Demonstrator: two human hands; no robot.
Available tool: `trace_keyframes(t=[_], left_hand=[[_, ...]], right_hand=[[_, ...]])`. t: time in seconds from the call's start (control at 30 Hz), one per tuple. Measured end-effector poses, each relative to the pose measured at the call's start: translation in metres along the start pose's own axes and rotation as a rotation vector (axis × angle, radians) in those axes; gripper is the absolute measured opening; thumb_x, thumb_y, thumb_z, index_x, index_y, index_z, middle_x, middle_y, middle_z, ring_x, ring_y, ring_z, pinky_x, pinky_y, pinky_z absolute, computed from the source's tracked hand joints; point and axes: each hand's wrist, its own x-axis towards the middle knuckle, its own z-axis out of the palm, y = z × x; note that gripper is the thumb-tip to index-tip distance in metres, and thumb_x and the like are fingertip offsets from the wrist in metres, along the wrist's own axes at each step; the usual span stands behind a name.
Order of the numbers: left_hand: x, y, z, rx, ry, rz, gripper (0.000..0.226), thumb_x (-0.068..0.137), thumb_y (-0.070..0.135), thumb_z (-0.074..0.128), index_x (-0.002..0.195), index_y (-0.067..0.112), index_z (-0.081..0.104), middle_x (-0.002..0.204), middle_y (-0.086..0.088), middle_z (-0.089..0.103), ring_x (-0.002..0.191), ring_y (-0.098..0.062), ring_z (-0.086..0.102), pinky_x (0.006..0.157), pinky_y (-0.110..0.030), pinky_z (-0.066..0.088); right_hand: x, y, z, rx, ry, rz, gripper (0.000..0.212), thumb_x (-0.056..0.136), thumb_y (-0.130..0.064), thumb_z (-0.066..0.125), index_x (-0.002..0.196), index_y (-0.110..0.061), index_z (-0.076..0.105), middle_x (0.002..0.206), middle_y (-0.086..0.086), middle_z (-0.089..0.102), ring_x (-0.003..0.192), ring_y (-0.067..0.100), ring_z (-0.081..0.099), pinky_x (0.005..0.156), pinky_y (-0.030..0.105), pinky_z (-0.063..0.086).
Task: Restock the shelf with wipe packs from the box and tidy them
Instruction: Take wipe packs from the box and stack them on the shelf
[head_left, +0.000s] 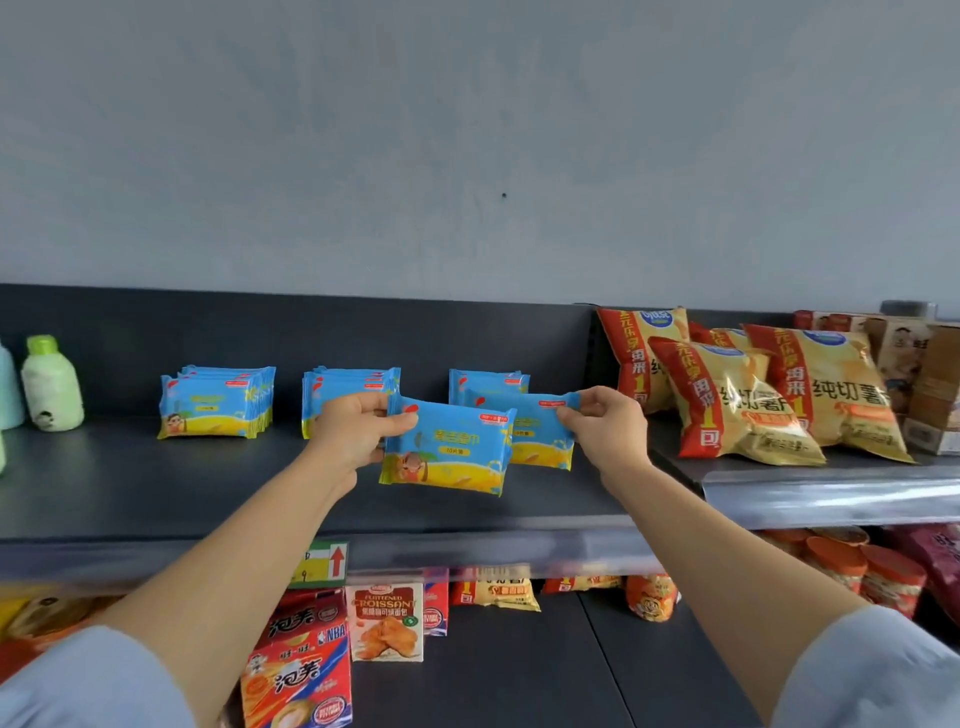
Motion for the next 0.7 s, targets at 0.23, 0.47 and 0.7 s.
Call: trace_keyframes(t=[0.23,0.47,0.7], left_hand=[[0.047,-0.009,0.023,0.018,0.017,-0.030,0.019,0.082,0.005,0.072,0.100,0.007,0.067,0.098,-0.007,0.072,0.092,-0.017,0.069,0.082,-0.041,0.058],[0.072,-0.012,0.035,0.043,0.019,-0.066,0.019,0.081,0.006,0.072,0.099,0.007,0.067,0.097,-0.006,0.073,0.090,-0.017,0.070,0.076,-0.036,0.059],[0.097,-0.010,0.034,0.102,-0.018,-0.077,0.016,0.083,0.006,0.070,0.099,0.008,0.067,0.099,-0.007,0.072,0.091,-0.018,0.070,0.084,-0.041,0.057]], right_hand=[[0.064,0.024,0.035,0.016,-0.128,0.047,0.017,0.084,-0.015,0.074,0.096,-0.016,0.063,0.094,0.001,0.069,0.083,0.013,0.068,0.070,0.030,0.057],[0.098,0.041,0.064,-0.010,-0.201,0.090,0.015,0.085,-0.014,0.072,0.086,-0.020,0.058,0.089,-0.003,0.066,0.076,0.008,0.065,0.065,0.027,0.056],[0.123,0.048,0.081,-0.074,-0.215,0.112,0.020,0.088,-0.009,0.068,0.105,-0.012,0.061,0.102,0.002,0.064,0.089,0.014,0.064,0.055,0.019,0.047]])
